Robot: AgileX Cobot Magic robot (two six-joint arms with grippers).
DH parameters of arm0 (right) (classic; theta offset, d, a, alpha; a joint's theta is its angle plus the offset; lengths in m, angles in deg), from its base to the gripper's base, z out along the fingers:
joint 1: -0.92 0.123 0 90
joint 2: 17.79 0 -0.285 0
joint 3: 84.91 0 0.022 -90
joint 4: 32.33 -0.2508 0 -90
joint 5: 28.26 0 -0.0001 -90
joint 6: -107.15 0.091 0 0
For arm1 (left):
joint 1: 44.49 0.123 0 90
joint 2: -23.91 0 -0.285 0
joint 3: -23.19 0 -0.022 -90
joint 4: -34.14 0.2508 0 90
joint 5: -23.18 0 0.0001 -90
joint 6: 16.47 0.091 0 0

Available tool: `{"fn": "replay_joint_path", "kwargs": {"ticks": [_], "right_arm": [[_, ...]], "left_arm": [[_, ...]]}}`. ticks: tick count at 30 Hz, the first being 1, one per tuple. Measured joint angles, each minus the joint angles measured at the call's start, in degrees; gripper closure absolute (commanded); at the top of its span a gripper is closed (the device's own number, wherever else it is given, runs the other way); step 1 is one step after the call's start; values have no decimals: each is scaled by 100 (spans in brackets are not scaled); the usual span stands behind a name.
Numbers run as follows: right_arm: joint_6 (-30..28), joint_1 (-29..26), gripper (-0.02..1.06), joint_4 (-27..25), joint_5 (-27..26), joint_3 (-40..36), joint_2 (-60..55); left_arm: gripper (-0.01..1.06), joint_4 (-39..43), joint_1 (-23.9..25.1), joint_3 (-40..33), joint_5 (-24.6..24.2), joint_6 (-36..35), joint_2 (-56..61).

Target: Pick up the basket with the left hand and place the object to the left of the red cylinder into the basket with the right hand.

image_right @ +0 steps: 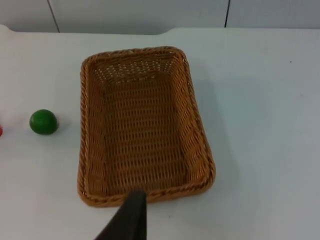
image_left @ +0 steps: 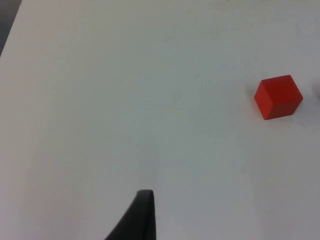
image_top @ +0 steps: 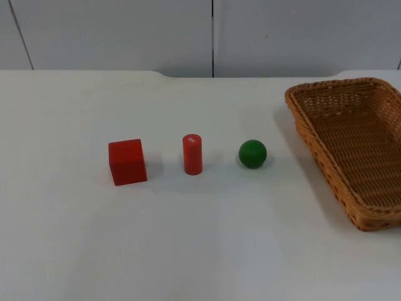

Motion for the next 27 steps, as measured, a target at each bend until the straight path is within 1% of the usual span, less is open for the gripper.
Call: {"fn": "replay_joint_path", "kwargs": {"ticks": [3,4,8,16,24,27], "right_arm": [[0,0,-1,0,-281,188,-653],[0,0,-1,0,-281,188,-653],[0,0,-1,0,-579,226,-1393],[-42,0,-1,0,-695,226,-2387],[-42,0,-1,0,-707,226,-2534],[-42,0,-1,-9,-730,226,-2534]], "left_arm": [[0,0,0,272,53,0,-705],[0,0,0,272,53,0,-705],[0,-37,0,384,156,0,-1489],[0,-118,0,384,359,0,-2103],[0,-158,0,384,361,0,-2277],[6,-253,0,485,312,52,-2509]]}}
